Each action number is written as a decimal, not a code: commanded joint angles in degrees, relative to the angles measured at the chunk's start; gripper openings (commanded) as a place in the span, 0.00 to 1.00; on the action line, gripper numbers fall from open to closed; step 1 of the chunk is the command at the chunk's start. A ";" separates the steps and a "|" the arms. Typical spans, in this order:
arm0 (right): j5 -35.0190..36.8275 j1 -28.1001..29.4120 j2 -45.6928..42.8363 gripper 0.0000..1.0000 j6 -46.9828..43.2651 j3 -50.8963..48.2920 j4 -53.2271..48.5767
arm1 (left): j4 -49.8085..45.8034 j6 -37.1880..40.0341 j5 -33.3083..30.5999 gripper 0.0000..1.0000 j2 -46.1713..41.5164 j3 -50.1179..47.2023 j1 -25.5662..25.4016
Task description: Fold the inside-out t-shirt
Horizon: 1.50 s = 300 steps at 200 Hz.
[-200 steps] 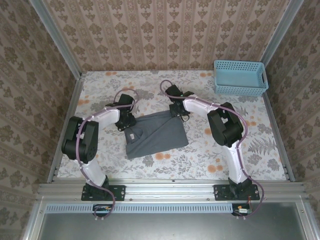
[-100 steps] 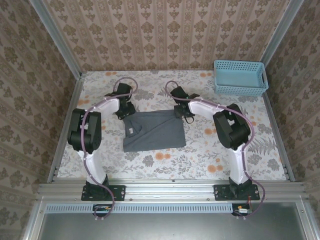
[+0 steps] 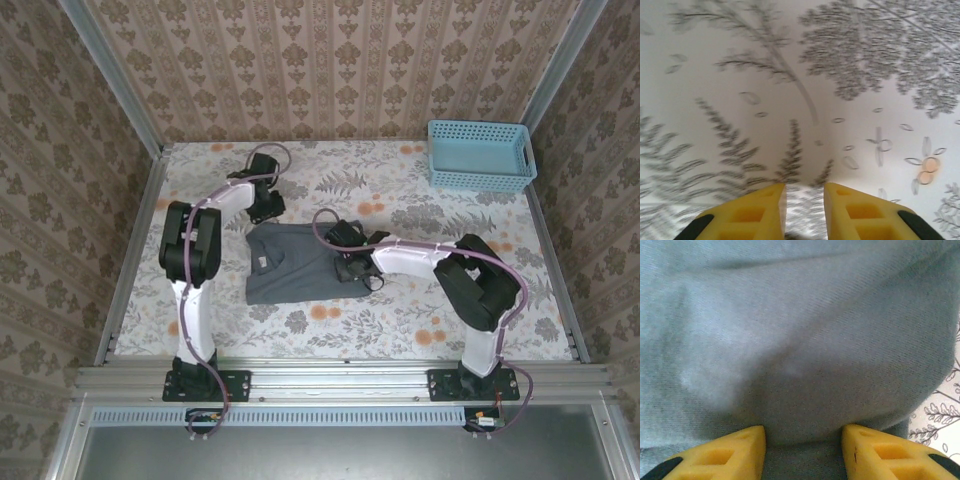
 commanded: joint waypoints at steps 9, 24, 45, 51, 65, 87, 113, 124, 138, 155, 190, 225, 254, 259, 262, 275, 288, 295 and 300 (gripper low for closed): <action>-4.32 3.45 -3.67 0.46 4.71 -4.31 1.92 | 0.20 1.36 4.58 0.24 3.87 4.60 -0.72; -6.16 5.53 -4.99 0.46 5.60 -5.02 2.68 | -2.29 2.21 5.91 0.24 4.81 8.24 -0.60; -4.29 7.28 -7.56 0.47 4.16 -3.20 0.70 | -6.07 2.26 3.98 0.35 -0.14 7.70 0.26; -3.15 7.06 -8.48 0.49 3.43 -2.44 -0.38 | -6.46 1.68 3.50 0.39 -2.97 5.84 0.81; -0.89 5.56 -9.73 0.51 0.87 -0.32 -1.48 | -6.18 -0.24 2.22 0.49 -10.50 -0.97 2.12; -2.52 1.97 -7.86 0.52 -3.43 4.18 0.05 | -4.21 -3.48 -2.59 0.56 -24.67 -15.02 2.28; -5.17 -0.45 -0.31 0.53 -8.54 14.44 -1.21 | -1.07 -8.59 -5.46 0.61 -41.60 -33.37 1.91; -6.68 -1.07 3.60 0.54 -10.31 19.17 -1.69 | -1.04 -10.35 -6.52 0.61 -48.18 -39.92 1.45; -9.01 -1.76 8.81 0.55 -12.44 25.75 -2.59 | -2.56 -12.92 -7.85 0.62 -56.22 -46.77 0.94; -10.84 -1.80 14.74 0.57 -15.46 33.68 -5.05 | -3.13 -15.28 -7.71 0.64 -65.09 -53.99 -0.04; -12.30 -1.59 24.82 0.59 -17.91 44.73 -8.32 | 1.00 -18.82 -3.88 0.65 -73.37 -63.24 -2.28; -10.59 -1.29 30.71 0.47 -17.95 49.16 -11.63 | 8.82 -18.84 -0.79 0.57 -66.68 -64.49 -3.38; -6.33 -2.47 30.52 0.34 -15.26 47.62 -13.02 | 12.64 -16.02 -0.62 0.46 -57.84 -61.67 -2.15; -6.15 -2.91 29.66 0.32 -14.37 45.87 -12.36 | 13.29 -15.13 -0.41 0.43 -55.93 -60.62 -1.86; -6.10 -3.18 28.98 0.32 -13.79 44.72 -11.75 | 13.86 -14.43 -0.21 0.42 -54.57 -60.01 -1.64; -6.18 -4.44 25.37 0.28 -11.14 38.59 -9.06 | 15.74 -11.76 1.39 0.34 -48.34 -56.55 -0.92; -6.93 -5.51 21.38 0.24 -8.66 31.41 -5.79 | 18.09 -8.93 4.76 0.25 -41.54 -51.72 -0.55; -7.01 -5.69 18.97 0.22 -7.59 27.54 -4.52 | 18.51 -7.74 6.37 0.22 -37.83 -48.86 -0.62; -6.78 -5.71 17.23 0.21 -6.74 24.77 -3.59 | 18.72 -7.08 7.39 0.21 -35.49 -46.98 -0.68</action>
